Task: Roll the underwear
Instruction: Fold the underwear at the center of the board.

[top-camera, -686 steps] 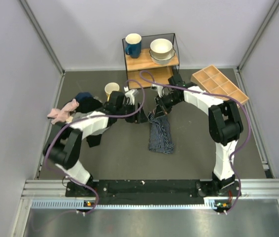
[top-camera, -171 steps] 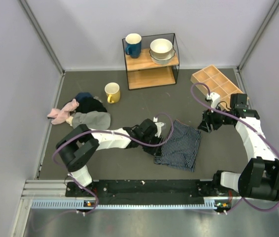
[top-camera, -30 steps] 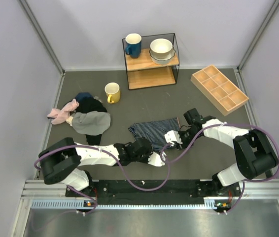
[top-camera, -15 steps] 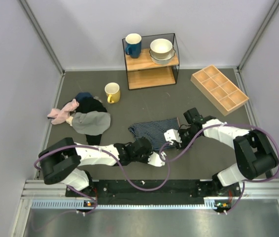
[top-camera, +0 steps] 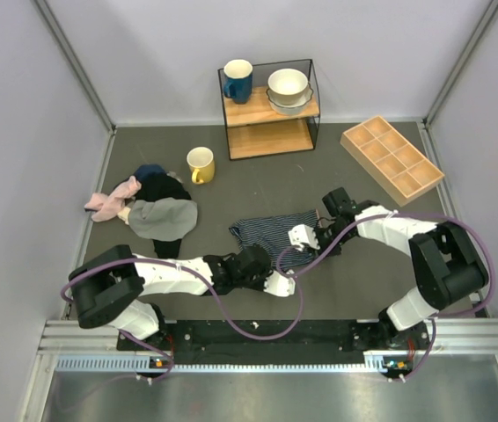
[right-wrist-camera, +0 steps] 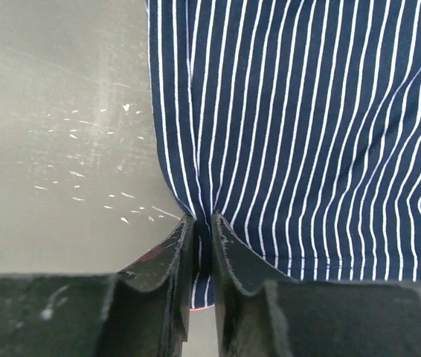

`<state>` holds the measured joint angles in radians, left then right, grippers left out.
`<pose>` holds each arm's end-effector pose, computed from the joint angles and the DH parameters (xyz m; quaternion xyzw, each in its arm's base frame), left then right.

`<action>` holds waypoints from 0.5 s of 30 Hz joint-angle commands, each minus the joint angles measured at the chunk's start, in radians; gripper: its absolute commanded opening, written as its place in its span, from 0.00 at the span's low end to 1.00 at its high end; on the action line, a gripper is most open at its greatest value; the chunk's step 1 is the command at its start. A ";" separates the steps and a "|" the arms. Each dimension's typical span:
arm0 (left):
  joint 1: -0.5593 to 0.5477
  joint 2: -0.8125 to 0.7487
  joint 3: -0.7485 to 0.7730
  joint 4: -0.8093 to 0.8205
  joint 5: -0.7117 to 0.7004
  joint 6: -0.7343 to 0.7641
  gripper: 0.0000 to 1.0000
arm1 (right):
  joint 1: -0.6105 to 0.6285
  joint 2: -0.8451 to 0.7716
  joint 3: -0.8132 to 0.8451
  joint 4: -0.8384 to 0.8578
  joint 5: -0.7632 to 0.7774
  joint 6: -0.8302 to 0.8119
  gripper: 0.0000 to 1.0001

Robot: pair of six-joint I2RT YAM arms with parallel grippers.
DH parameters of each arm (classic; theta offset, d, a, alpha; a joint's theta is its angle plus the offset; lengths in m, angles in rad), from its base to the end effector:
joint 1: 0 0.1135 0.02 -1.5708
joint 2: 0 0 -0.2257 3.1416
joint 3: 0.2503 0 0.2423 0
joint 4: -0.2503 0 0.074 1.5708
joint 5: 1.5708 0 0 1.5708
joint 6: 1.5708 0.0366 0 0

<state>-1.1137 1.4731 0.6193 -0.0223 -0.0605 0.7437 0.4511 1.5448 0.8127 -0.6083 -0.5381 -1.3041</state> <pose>0.1204 -0.2397 0.1157 0.7465 0.5711 -0.0346 0.3397 0.2194 0.1271 0.1242 -0.7561 0.5884 0.1946 0.2101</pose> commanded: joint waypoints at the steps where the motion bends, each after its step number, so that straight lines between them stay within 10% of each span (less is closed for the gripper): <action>1: 0.000 -0.026 0.007 -0.011 0.007 0.005 0.00 | 0.014 0.061 0.006 0.013 0.106 -0.017 0.11; 15: 0.046 -0.095 0.065 -0.165 0.151 0.003 0.00 | 0.015 0.067 0.092 -0.220 -0.031 -0.021 0.00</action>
<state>-1.0901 1.4273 0.6487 -0.1379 0.0299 0.7471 0.4519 1.5848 0.8734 -0.7193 -0.5434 -1.3304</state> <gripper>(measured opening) 0.084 0.011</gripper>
